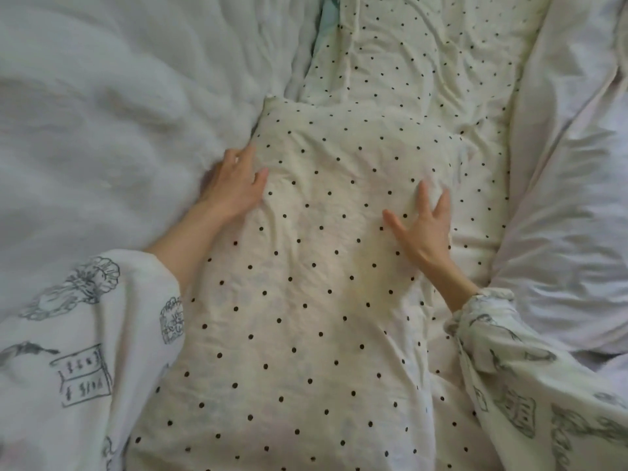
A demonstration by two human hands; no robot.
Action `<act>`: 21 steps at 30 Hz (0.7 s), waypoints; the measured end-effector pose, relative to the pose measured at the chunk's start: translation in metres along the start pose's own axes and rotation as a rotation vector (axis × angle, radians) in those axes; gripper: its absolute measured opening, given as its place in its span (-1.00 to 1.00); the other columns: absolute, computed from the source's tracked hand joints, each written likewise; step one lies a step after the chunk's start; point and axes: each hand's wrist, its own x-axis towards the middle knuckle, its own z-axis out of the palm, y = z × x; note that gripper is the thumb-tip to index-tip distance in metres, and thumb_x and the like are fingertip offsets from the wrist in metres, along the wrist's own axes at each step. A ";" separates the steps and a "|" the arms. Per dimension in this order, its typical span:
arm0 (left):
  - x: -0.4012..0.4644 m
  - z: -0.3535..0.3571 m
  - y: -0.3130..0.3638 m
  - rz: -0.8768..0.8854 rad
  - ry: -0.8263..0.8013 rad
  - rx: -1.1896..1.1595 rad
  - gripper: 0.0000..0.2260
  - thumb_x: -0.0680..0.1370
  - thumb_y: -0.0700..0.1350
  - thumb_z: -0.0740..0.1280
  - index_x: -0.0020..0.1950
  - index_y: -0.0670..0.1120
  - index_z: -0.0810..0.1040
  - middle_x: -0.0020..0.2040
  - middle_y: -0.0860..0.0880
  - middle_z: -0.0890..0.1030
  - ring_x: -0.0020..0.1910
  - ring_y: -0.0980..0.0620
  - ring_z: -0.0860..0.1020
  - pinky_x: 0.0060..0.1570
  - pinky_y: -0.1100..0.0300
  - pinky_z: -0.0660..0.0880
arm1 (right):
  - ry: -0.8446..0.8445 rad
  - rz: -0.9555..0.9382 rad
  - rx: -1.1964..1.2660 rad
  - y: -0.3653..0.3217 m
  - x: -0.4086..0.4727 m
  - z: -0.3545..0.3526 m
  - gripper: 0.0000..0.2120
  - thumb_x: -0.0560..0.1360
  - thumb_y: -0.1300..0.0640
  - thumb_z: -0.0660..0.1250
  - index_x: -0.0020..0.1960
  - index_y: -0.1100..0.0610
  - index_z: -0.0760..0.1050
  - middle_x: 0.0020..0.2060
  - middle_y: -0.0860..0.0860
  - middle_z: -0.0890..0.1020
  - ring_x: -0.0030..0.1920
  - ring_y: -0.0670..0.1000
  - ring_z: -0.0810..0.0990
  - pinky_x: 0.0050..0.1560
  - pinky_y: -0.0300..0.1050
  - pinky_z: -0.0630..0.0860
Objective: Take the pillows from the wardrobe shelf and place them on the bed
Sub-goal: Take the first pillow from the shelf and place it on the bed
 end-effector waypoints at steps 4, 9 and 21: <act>0.032 0.014 0.003 -0.004 -0.012 -0.084 -0.46 0.54 0.16 0.12 0.47 0.00 0.13 0.43 -0.15 0.23 0.41 -0.13 0.23 0.40 0.00 0.16 | -0.118 0.078 0.027 0.029 0.021 0.012 -0.11 0.40 -0.26 0.31 0.47 -0.19 -0.24 0.50 0.04 -0.28 0.51 0.14 -0.11 0.43 0.20 0.03; 0.045 0.017 0.006 -0.108 -0.029 -0.388 -0.30 0.40 0.33 0.23 0.47 0.12 0.13 0.48 -0.03 0.24 0.43 -0.03 0.24 0.42 0.00 0.18 | -0.135 0.059 0.071 0.038 0.029 0.019 -0.05 0.39 -0.23 0.34 0.49 -0.11 -0.26 0.52 0.06 -0.20 0.50 0.06 -0.14 0.42 0.03 0.02; 0.040 -0.016 0.014 -0.112 0.232 -0.294 -0.41 0.46 0.20 0.26 0.44 0.02 0.25 0.39 -0.15 0.36 0.38 -0.09 0.30 0.35 0.09 0.24 | 0.035 -0.016 0.313 -0.012 0.017 -0.003 -0.21 0.38 -0.06 0.42 0.48 -0.12 0.07 0.51 0.03 0.03 0.49 -0.03 -0.02 0.36 -0.11 0.02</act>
